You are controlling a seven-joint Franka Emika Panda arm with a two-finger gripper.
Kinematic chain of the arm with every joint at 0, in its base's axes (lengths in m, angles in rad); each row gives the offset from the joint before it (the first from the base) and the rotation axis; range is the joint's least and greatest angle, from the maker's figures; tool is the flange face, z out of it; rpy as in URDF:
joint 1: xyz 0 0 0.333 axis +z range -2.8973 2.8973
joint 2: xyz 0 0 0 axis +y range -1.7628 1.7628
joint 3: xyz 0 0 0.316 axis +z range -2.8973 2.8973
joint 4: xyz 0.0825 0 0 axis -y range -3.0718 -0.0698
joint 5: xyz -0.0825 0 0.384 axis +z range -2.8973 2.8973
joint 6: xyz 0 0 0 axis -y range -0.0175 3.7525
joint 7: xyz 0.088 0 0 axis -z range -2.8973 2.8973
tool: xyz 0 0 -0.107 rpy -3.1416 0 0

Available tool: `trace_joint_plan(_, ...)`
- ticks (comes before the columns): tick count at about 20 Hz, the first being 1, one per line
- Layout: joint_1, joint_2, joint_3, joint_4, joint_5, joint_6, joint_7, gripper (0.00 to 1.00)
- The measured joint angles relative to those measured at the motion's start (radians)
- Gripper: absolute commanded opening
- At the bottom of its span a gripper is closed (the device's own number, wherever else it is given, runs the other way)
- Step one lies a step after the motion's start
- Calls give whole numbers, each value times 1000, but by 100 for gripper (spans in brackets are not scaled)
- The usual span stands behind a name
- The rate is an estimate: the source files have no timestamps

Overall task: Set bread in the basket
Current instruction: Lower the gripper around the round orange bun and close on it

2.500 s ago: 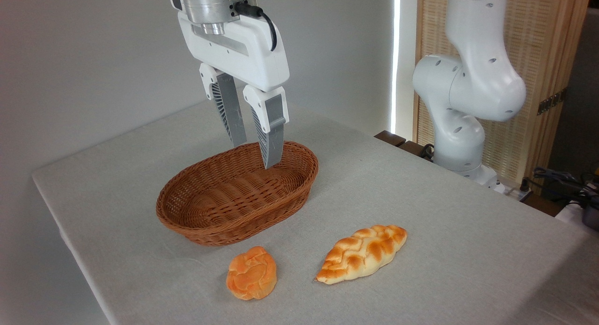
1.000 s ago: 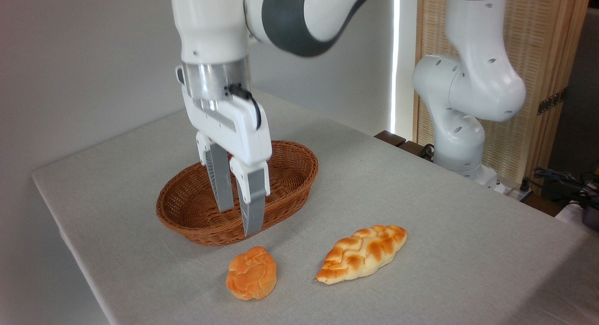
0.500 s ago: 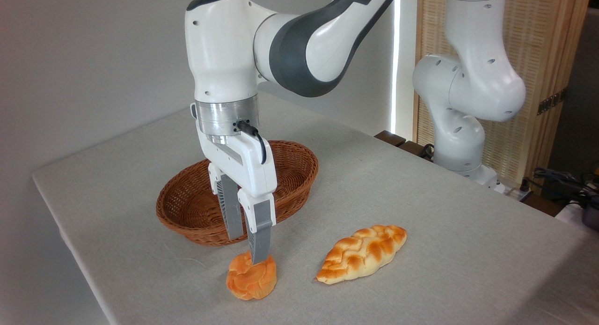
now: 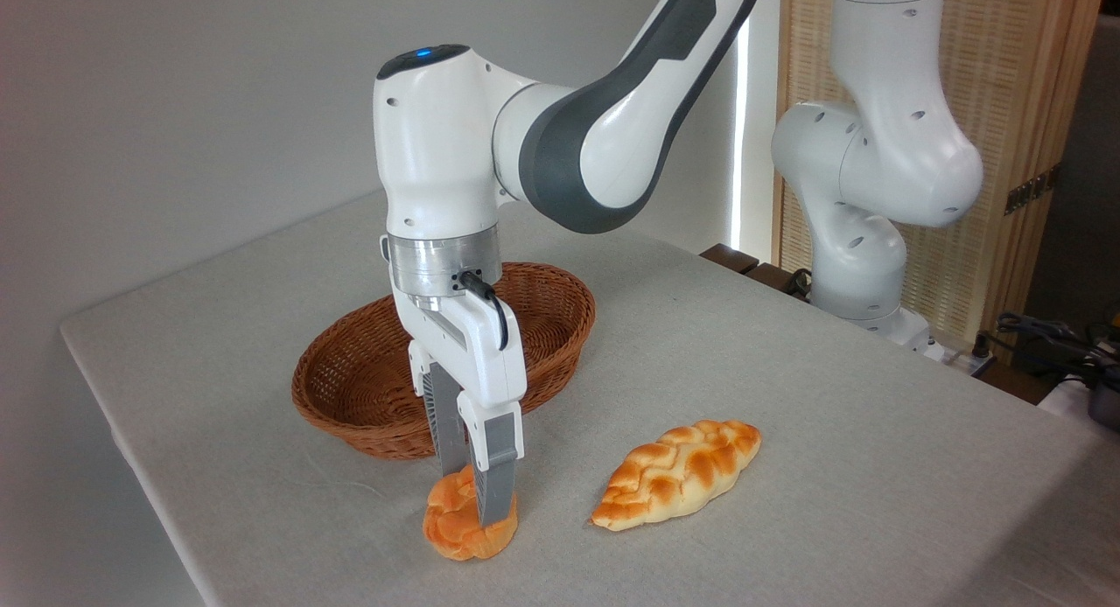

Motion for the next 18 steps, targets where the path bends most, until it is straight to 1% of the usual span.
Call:
trace_joint_plan(1, 0, 0, 0, -2, 0, 0, 0, 69)
trace_joint_plan(2, 0, 0, 0, -5, 5, 0, 1, 60)
trace_joint_plan(4, -1, 0, 0, -10, 43, 0, 2, 40)
trace_joint_plan(5, -1, 0, 0, -12, 61, 0, 2, 35)
trace_joint_plan(6, -1, 0, 0, -13, 68, 0, 2, 31)
trace_joint_plan(15, -2, 0, 0, -15, 74, 2, 2, 31)
trace_joint_plan(18, -2, -1, 0, -15, 74, 2, 2, 34)
